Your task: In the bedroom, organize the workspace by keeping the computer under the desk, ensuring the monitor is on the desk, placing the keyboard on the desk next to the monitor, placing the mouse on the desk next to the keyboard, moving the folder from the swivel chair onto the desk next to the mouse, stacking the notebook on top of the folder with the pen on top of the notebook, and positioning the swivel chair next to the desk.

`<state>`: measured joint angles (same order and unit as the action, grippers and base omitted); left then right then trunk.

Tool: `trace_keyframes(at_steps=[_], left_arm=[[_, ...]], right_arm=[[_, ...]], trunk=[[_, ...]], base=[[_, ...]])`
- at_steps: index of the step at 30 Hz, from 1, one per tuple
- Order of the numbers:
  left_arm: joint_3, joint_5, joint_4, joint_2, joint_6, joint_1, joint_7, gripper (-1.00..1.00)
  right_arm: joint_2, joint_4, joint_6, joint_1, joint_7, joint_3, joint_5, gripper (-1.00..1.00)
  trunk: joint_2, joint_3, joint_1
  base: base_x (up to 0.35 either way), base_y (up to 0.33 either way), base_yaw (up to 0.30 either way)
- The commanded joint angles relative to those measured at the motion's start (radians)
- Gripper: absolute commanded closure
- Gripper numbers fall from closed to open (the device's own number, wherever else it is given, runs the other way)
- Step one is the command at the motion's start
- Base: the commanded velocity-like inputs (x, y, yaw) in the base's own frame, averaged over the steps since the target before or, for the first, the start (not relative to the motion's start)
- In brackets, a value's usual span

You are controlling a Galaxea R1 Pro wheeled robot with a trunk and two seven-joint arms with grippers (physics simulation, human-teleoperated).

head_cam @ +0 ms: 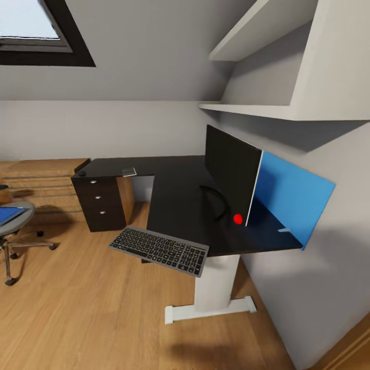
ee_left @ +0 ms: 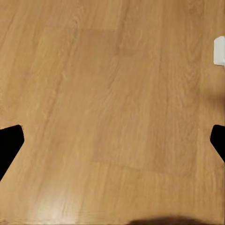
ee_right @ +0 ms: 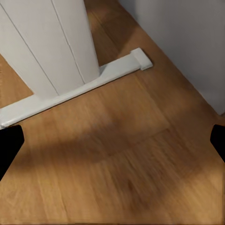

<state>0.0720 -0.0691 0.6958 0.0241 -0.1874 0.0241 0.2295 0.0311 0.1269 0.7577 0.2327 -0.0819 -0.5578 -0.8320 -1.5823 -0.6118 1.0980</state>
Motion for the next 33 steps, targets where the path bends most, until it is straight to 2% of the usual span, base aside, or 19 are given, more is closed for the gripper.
trace_keyframes(at_steps=[1,8,16,24,28,29,31,32,33], left_arm=[[0.002,-0.007,0.001,0.001,-0.002,0.0,-0.001,-1.0],[0.002,-0.006,0.001,0.002,-0.002,0.0,-0.001,-1.0],[0.0,-0.006,-0.001,0.002,-0.003,0.0,-0.001,-1.0],[0.0,-0.006,-0.001,0.002,-0.003,0.0,-0.001,-1.0],[0.0,-0.006,-0.001,0.002,-0.003,0.0,-0.001,-1.0],[-0.001,-0.007,0.0,0.002,-0.005,0.0,-0.001,-1.0],[-0.002,-0.007,0.002,0.002,-0.01,0.0,-0.002,-1.0],[-0.002,-0.007,0.002,0.002,-0.02,0.0,-0.003,-1.0],[-0.002,-0.007,0.002,0.002,-0.027,0.0,-0.003,-1.0]], right_arm=[[0.001,0.0,0.001,0.001,-0.009,-0.009,-0.001,-1.0],[0.003,-0.001,0.0,0.001,-0.009,-0.01,-0.001,-1.0],[0.004,-0.001,0.0,0.001,-0.009,-0.01,-0.001,-1.0],[0.001,0.002,0.003,0.001,-0.008,-0.01,0.003,-1.0],[-0.016,0.006,0.004,0.008,-0.01,-0.007,0.002,-1.0],[-0.054,0.06,-0.009,0.06,-0.011,-0.004,-0.004,-1.0],[-0.075,0.089,-0.026,0.075,-0.011,-0.003,-0.01,-1.0],[-0.097,0.117,-0.059,0.086,-0.01,-0.001,-0.019,-1.0],[-0.107,0.13,-0.082,0.092,-0.009,0.001,-0.025,-1.0]], trunk=[[0.0,-0.002,0.0],[0.0,-0.008,0.0],[0.0,-0.017,0.0],[0.0,-0.022,0.0],[0.0,-0.022,0.0],[0.0,-0.022,0.0],[0.0,-0.022,0.0],[0.0,-0.022,0.0],[0.0,-0.022,0.0]], base=[[-0.158,-0.246,0.238],[-0.173,-0.192,0.229],[-0.263,-0.029,0.219],[-0.046,-0.002,0.093],[0.0,0.0,0.001],[0.0,0.0,0.0],[0.0,0.0,0.0],[0.0,0.0,0.0],[0.0,0.0,0.0]])
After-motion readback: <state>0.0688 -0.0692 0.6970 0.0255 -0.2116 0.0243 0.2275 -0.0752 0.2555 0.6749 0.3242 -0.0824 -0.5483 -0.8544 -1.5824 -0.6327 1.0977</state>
